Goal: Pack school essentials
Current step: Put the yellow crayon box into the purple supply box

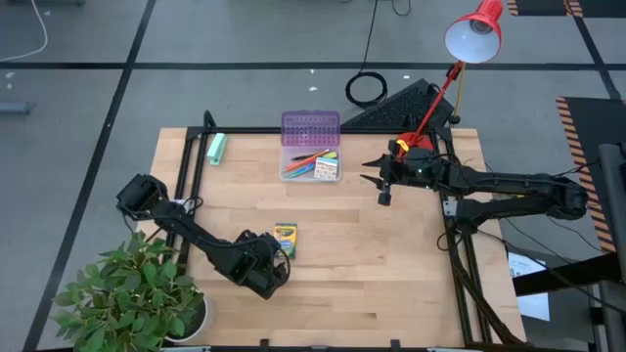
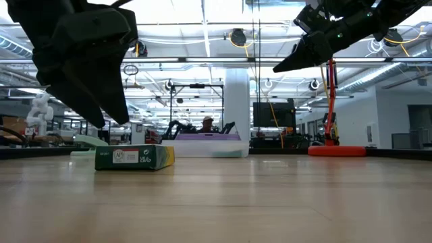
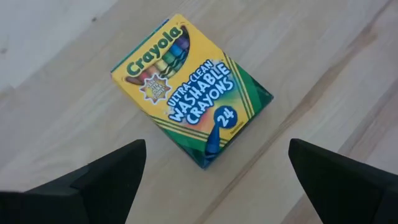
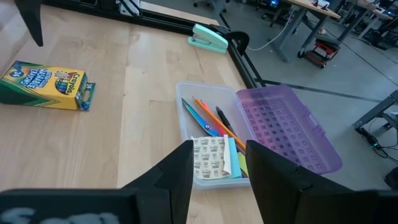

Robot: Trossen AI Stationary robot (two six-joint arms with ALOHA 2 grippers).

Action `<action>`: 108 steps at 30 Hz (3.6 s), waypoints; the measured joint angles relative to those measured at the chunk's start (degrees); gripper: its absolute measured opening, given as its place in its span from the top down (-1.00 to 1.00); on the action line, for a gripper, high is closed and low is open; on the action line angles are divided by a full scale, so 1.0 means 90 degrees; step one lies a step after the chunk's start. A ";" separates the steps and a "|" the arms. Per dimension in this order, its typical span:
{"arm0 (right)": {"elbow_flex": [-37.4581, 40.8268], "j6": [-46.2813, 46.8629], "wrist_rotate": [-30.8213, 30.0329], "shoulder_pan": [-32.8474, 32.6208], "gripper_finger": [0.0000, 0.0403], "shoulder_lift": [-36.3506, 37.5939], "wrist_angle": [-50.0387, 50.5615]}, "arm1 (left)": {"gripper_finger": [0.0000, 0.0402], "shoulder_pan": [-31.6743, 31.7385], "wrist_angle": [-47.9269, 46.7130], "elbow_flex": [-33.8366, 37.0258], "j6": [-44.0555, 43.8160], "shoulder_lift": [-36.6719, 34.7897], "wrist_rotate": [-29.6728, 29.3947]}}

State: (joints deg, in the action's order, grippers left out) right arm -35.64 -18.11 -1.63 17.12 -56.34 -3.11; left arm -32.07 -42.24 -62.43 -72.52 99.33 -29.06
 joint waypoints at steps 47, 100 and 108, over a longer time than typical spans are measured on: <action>-0.0002 -0.0031 0.0024 0.0002 0.30 -0.0005 -0.0002 | -0.99 0.1383 0.0173 0.0000 -0.1002 0.0002 0.1051; -0.0007 -0.0236 0.0027 0.0002 0.30 -0.0005 -0.0008 | -0.99 0.2508 -0.0140 -0.0169 -0.1819 0.0034 0.3246; -0.0007 -0.0238 0.0027 0.0002 0.30 -0.0005 -0.0007 | -0.99 0.2380 -0.1153 -0.0713 -0.2048 -0.0007 0.3007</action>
State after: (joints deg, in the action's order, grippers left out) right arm -35.70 -20.25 -1.39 17.15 -56.38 -3.18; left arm -10.65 -52.62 -68.85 -90.96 99.26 -2.00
